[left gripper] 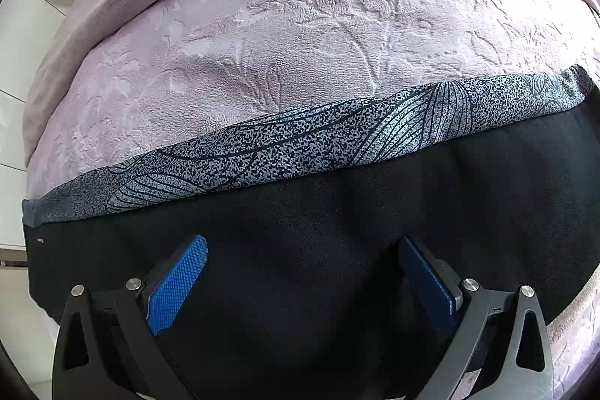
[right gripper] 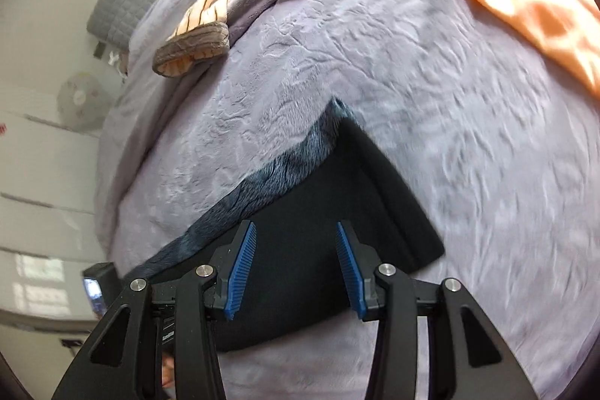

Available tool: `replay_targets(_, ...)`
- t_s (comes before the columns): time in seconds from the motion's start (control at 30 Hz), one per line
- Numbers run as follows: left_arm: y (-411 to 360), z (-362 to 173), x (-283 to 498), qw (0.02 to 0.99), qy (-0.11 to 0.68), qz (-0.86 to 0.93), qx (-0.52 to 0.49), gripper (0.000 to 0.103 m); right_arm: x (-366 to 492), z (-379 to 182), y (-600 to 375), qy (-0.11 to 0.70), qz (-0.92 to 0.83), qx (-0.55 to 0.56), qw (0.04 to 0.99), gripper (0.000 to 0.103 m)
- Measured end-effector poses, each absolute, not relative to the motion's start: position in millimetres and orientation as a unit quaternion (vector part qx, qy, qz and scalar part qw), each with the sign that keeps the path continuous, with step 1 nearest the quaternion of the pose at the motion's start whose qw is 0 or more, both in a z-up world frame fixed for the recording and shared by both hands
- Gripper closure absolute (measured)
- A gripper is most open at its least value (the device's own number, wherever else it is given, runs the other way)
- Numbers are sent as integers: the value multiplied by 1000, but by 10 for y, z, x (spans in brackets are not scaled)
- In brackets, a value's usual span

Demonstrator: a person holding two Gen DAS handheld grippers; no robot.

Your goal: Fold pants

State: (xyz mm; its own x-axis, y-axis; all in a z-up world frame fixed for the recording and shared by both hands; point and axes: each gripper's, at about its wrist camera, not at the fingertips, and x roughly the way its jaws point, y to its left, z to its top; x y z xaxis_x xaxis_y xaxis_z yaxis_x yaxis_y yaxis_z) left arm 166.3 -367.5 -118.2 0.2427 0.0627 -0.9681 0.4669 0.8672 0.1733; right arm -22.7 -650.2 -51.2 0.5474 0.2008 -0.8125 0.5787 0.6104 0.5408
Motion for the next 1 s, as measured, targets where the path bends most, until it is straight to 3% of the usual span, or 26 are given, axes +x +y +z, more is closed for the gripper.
replay_targets(0.13,-3677,-1187,1673,756,602,-134,220,1,71,-609,-6459,517,-129,325,781,59)
replay_targets(0.3,-3673,-1176,1671,750,608,-143,218,1,4,-829,-6455,547,-136,294,772,73)
replay_targets(0.7,-3443,-860,2099,796,574,-93,170,1,227,-531,-6085,517,-61,266,811,70)
replay_targets(1.0,-3233,-1160,2502,791,587,-64,160,1,895,-1003,-5645,545,-43,259,796,72)
